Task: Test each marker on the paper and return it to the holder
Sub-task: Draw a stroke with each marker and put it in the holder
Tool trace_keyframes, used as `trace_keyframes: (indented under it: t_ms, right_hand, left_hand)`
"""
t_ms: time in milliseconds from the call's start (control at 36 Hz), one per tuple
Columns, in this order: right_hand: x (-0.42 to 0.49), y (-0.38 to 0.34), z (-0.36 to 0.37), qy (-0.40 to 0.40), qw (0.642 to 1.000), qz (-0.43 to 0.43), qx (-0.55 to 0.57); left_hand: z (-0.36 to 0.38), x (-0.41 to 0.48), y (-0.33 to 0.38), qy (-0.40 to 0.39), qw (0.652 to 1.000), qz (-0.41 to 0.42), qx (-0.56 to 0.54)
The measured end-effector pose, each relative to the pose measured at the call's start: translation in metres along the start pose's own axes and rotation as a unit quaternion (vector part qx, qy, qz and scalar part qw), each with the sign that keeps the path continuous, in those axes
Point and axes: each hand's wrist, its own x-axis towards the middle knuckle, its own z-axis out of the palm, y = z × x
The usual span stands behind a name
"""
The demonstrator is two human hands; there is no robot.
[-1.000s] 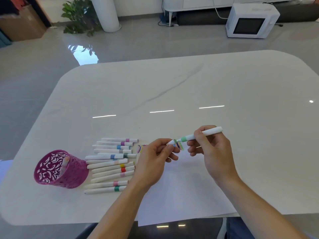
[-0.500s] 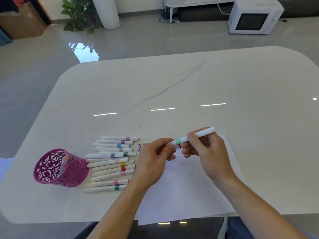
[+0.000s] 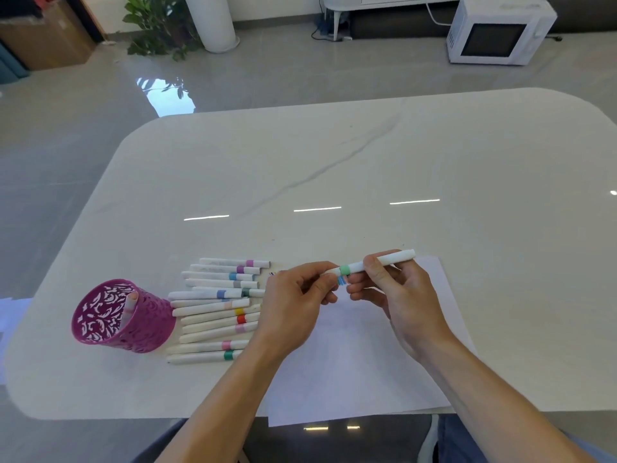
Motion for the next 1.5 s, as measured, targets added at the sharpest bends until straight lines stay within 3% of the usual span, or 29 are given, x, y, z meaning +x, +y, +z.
trace_keyframes:
  t_ms: [167, 333, 444, 639, 778, 889, 972, 1194, 1500]
  right_hand:
    - [0.007, -0.008, 0.0, -0.025, 0.998, 0.064, 0.015]
    - [0.009, 0.001, -0.005, 0.033, 0.988, 0.044, -0.141]
    - [0.01, 0.007, -0.006, 0.017, 0.976, 0.038, -0.212]
    - [0.004, 0.021, 0.001, -0.035, 0.927, 0.023, -0.374]
    - [-0.002, 0.03, 0.004, -0.051, 0.871, -0.013, -0.489]
    - [-0.003, 0.034, 0.007, -0.054, 0.863, -0.032, -0.502]
    - [-0.002, 0.034, 0.007, -0.059, 0.86, -0.032, -0.505]
    - [-0.003, 0.033, 0.009, -0.06, 0.863, -0.028, -0.501]
    - [0.0, 0.031, 0.009, -0.056, 0.861, -0.028, -0.505]
  left_hand:
    - [-0.008, 0.001, 0.007, 0.013, 0.997, 0.023, -0.077]
    - [-0.024, -0.004, 0.014, 0.107, 0.983, 0.029, -0.144]
    - [-0.044, -0.008, 0.02, 0.177, 0.97, 0.056, -0.155]
    - [-0.083, -0.026, 0.022, 0.329, 0.927, 0.169, 0.061]
    - [-0.112, -0.035, 0.022, 0.386, 0.886, 0.205, 0.154]
    - [-0.131, -0.042, 0.021, 0.407, 0.847, 0.223, 0.261]
    - [-0.145, -0.047, 0.017, 0.391, 0.844, 0.193, 0.312]
    - [-0.175, -0.049, -0.002, 0.353, 0.871, 0.01, 0.342]
    - [-0.177, -0.05, -0.008, 0.321, 0.868, -0.09, 0.367]
